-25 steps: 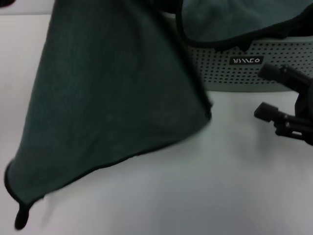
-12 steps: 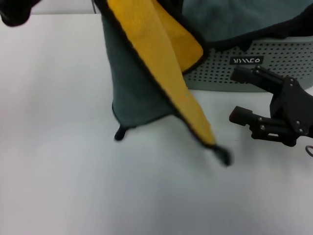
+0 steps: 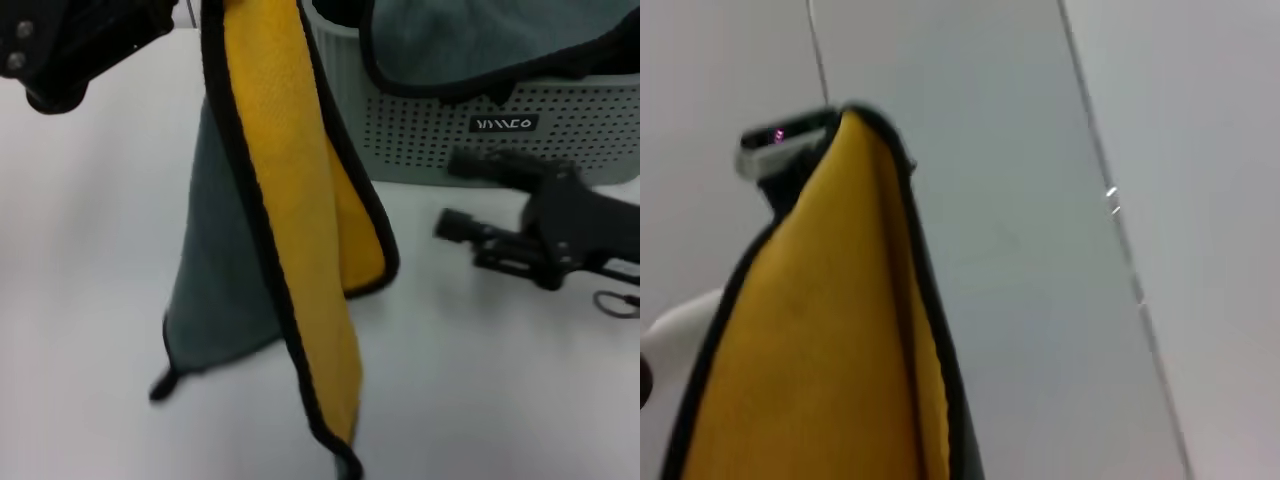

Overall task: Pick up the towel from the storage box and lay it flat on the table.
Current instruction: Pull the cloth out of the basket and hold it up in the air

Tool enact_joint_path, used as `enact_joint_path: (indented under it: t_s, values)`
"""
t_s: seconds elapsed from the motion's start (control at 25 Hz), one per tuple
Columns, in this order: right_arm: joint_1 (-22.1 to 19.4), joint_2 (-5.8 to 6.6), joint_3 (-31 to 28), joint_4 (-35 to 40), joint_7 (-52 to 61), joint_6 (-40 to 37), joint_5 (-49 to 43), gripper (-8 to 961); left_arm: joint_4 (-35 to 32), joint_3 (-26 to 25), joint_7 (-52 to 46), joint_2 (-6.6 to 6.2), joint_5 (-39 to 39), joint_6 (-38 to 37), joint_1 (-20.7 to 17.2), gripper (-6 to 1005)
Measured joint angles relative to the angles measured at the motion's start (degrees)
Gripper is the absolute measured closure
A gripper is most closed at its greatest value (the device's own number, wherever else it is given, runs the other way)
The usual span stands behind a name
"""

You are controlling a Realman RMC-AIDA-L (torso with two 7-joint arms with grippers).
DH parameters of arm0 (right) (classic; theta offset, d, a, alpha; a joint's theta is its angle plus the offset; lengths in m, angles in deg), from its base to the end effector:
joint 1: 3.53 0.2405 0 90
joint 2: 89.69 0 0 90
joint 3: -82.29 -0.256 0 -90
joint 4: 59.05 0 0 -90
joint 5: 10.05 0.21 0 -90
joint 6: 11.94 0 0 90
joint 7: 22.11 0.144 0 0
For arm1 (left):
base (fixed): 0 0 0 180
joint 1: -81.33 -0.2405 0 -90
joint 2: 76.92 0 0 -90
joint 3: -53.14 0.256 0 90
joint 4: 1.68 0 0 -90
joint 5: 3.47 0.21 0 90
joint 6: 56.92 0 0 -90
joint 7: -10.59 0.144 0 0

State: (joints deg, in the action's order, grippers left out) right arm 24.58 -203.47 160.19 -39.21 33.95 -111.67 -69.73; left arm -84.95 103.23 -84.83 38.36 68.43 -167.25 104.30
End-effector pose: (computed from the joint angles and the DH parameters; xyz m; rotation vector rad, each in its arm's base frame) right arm 0.2229 0.2928 -0.0079 -2.6152 0.2655 1.3939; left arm -0.1155 0.2748 0.1470 -2.6930 0.3833 -1.2119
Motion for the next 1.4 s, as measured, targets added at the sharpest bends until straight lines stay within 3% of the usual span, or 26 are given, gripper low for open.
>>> enact_joint_path:
  t_s: [0.12,0.28,1.04,1.4]
  values:
    - [1.70,-1.19,0.07,0.09,0.11,1.05,-3.37,232,-0.04,-0.02,0.00,0.01,-0.18,-0.02,-0.32,988]
    - [2.05,-1.85,0.12,-0.05,0.24,0.70,-5.29,277,-0.01,-0.01,-0.02,0.25,-0.31,-0.05,-0.34,988]
    - [1.18,-1.87,-0.14,0.02,-0.02,-1.39,-5.18,321,-0.05,0.01,0.19,0.55,-0.54,-0.05,0.05,988]
    - [1.15,-1.95,0.14,-0.04,-0.06,-3.33,-5.29,406,0.06,0.01,0.44,0.62,-0.27,-0.05,0.00,988]
